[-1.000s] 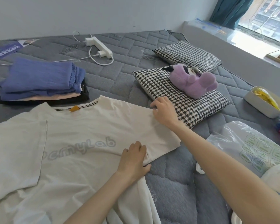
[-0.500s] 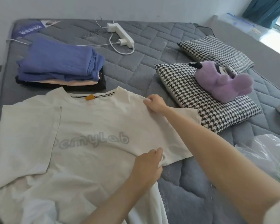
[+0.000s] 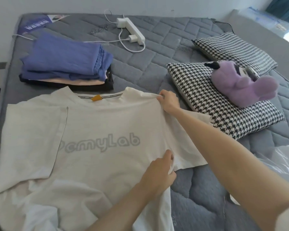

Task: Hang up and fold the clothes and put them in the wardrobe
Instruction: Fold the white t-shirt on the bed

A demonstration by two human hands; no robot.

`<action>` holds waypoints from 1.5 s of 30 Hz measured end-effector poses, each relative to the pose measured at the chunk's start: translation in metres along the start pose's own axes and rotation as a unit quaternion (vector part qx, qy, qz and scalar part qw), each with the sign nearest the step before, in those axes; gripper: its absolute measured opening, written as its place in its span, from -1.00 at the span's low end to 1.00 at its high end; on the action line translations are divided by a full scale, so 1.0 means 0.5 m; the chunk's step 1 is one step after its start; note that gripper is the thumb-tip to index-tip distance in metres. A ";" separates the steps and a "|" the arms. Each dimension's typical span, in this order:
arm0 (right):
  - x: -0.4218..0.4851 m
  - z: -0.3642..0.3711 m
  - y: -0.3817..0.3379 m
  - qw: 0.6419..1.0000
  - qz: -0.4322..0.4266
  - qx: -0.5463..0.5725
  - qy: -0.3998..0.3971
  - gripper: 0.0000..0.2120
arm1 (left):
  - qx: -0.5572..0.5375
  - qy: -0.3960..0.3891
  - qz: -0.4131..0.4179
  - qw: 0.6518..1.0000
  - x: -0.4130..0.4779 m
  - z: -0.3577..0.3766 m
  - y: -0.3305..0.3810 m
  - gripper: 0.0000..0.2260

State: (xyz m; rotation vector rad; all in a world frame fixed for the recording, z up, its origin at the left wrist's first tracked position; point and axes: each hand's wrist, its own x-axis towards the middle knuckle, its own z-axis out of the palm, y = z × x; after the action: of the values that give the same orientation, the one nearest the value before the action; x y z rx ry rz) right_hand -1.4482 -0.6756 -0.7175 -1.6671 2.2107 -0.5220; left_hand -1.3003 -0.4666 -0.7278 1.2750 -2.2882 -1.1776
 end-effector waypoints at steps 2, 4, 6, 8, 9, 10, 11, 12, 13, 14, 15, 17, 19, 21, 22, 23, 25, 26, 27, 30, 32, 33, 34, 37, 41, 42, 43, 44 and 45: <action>0.002 -0.007 0.003 1.000 -0.010 -0.008 0.009 -0.81 | -0.019 -0.007 0.009 1.000 0.002 0.004 0.002 -0.84; -0.002 -0.005 0.006 1.000 -0.010 -0.018 0.008 -0.80 | -0.040 -0.028 -0.002 0.999 0.002 0.005 0.002 -0.83; -0.005 -0.004 0.007 1.000 -0.010 -0.021 -0.015 -0.80 | -0.061 -0.048 -0.025 0.997 -0.001 0.001 0.003 -0.79; -0.003 -0.017 0.009 0.999 -0.023 -0.010 -0.047 -0.78 | -0.014 -0.042 -0.032 0.998 -0.001 0.000 0.008 -0.76; 0.000 -0.031 0.013 0.998 -0.022 0.002 -0.056 -0.78 | 0.036 -0.030 -0.029 0.998 0.000 0.001 0.013 -0.74; 0.001 -0.050 0.020 0.998 -0.017 0.011 -0.060 -0.76 | 0.085 -0.013 -0.022 0.996 0.001 0.000 0.019 -0.72; 0.002 -0.070 0.031 0.998 -0.010 0.007 -0.060 -0.76 | 0.127 0.008 -0.015 0.992 0.004 0.000 0.026 -0.70; 0.001 -0.092 0.045 0.998 -0.008 -0.010 -0.061 -0.75 | 0.158 0.029 -0.011 0.987 0.009 0.001 0.035 -0.68; -0.002 -0.112 0.062 0.997 -0.013 -0.034 -0.065 -0.76 | 0.187 0.043 -0.010 0.981 0.015 0.001 0.045 -0.66; -0.008 -0.131 0.077 0.995 -0.023 -0.060 -0.074 -0.77 | 0.215 0.053 -0.004 0.975 0.020 0.003 0.053 -0.64; -0.015 -0.146 0.090 0.992 -0.040 -0.092 -0.082 -0.78 | 0.250 0.064 0.020 0.966 0.026 0.006 0.060 -0.63; -0.032 -0.167 0.106 0.976 -0.073 -0.185 -0.092 -0.80 | 0.319 0.067 0.079 0.942 0.030 0.020 0.076 -0.61; -0.050 -0.176 0.114 0.953 -0.080 -0.265 -0.120 -0.77 | 0.342 0.063 0.118 0.930 0.034 0.034 0.090 -0.63; -0.070 -0.175 0.120 0.933 -0.083 -0.314 -0.154 -0.73 | 0.340 0.061 0.135 0.929 0.043 0.049 0.096 -0.66; -0.079 -0.174 0.123 0.930 -0.089 -0.322 -0.155 -0.73 | 0.341 0.059 0.134 0.929 0.048 0.053 0.099 -0.68; -0.087 -0.174 0.127 0.934 -0.095 -0.315 -0.142 -0.75 | 0.348 0.059 0.131 0.926 0.053 0.058 0.101 -0.69; -0.100 -0.182 0.130 0.956 -0.090 -0.265 -0.089 -0.80 | 0.359 0.062 0.124 0.923 0.060 0.062 0.105 -0.71; -0.102 -0.189 0.132 0.964 -0.085 -0.242 -0.065 -0.82 | 0.359 0.063 0.116 0.924 0.062 0.062 0.107 -0.71; -0.102 -0.194 0.133 0.966 -0.082 -0.238 -0.056 -0.83 | 0.359 0.065 0.109 0.925 0.063 0.062 0.109 -0.70; -0.109 -0.194 0.131 0.926 -0.076 -0.353 -0.109 -0.63 | 0.348 0.071 0.108 0.929 0.059 0.062 0.113 -0.65; -0.115 -0.187 0.123 0.887 -0.068 -0.433 -0.143 -0.52 | 0.325 0.064 0.101 0.938 0.053 0.058 0.115 -0.64; -0.116 -0.185 0.121 0.875 -0.070 -0.455 -0.150 -0.52 | 0.308 0.062 0.099 0.944 0.048 0.053 0.115 -0.67; -0.115 -0.184 0.119 0.868 -0.072 -0.466 -0.155 -0.55 | 0.287 0.070 0.102 0.950 0.045 0.047 0.112 -0.75; -0.106 -0.196 0.105 0.898 -0.048 -0.408 -0.160 -0.65 | 0.165 0.074 0.065 0.981 0.039 0.030 0.101 -0.96; -0.089 -0.235 0.067 0.978 0.027 -0.156 -0.139 -0.83 | -0.066 0.097 0.014 0.993 0.020 0.010 0.106 -0.89; -0.086 -0.247 0.055 0.987 0.048 -0.088 -0.125 -0.83 | -0.124 0.094 -0.006 0.988 0.016 0.003 0.107 -0.89; -0.086 -0.257 0.041 0.991 0.072 -0.019 -0.109 -0.83 | -0.174 0.091 -0.025 0.980 0.013 -0.001 0.103 -0.91; -0.087 -0.263 0.026 0.990 0.097 0.047 -0.095 -0.81 | -0.217 0.089 -0.044 0.971 0.011 -0.005 0.097 -0.93; -0.089 -0.265 0.010 0.984 0.115 0.101 -0.089 -0.77 | -0.252 0.088 -0.065 0.961 0.008 -0.012 0.089 -0.94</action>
State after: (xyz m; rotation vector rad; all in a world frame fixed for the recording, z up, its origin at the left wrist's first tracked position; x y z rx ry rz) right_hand -1.5021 -0.6191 -0.6013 -1.2835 2.1061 -0.4976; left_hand -1.3253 -0.4604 -0.6910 1.2753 -1.6489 -1.4977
